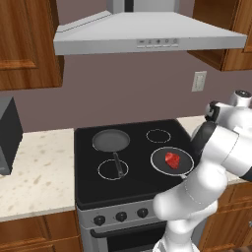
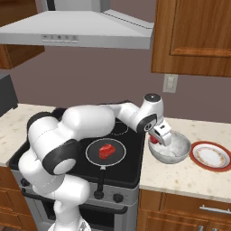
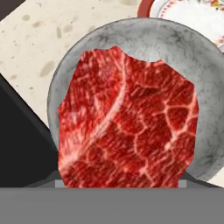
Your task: Place one of the steaks on the plate and the other in the bowl. Then place the bowl in the fridge.
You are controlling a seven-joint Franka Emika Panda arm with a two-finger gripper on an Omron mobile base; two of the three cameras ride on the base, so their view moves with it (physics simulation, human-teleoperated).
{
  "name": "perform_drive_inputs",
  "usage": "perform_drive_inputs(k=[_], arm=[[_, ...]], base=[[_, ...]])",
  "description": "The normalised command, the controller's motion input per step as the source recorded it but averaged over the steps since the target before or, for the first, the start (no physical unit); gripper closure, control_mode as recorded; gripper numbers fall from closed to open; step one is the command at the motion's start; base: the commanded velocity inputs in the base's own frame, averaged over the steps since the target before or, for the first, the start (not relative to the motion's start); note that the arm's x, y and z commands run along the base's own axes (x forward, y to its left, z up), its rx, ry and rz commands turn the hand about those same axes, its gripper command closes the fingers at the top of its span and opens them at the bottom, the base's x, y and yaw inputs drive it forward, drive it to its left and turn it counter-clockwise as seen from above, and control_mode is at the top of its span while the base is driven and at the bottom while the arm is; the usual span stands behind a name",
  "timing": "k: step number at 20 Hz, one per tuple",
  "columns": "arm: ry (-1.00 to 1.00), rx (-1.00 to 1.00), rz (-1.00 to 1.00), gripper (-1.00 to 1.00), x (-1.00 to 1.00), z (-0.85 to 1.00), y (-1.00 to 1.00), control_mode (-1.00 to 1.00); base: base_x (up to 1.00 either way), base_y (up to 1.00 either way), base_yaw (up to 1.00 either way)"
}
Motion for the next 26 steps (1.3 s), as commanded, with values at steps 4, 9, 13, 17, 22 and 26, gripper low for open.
perform_drive_inputs(k=[4, 9, 13, 17, 22, 26], arm=[[0.0, 0.0, 0.0, 1.0, 0.12, -0.16, -0.26, -1.0], [0.01, 0.0, 0.0, 1.0, 0.04, -0.18, -0.2, -1.0], [0.06, 0.0, -0.02, 1.0, 0.0, -0.14, -0.05, -1.0], [0.01, 0.0, -0.01, 1.0, 0.0, -0.09, -0.01, -1.0], [0.0, 0.0, 0.0, 1.0, 0.0, -0.1, 0.0, -1.0], [0.0, 0.0, 0.0, 1.0, 0.0, -0.18, 0.0, -1.0]], base=[[0.0, 0.0, 0.0], [0.0, 0.0, 0.0], [0.0, 0.0, 0.0], [0.0, 0.0, 0.0], [0.0, 0.0, 0.0], [0.0, 0.0, 0.0]])
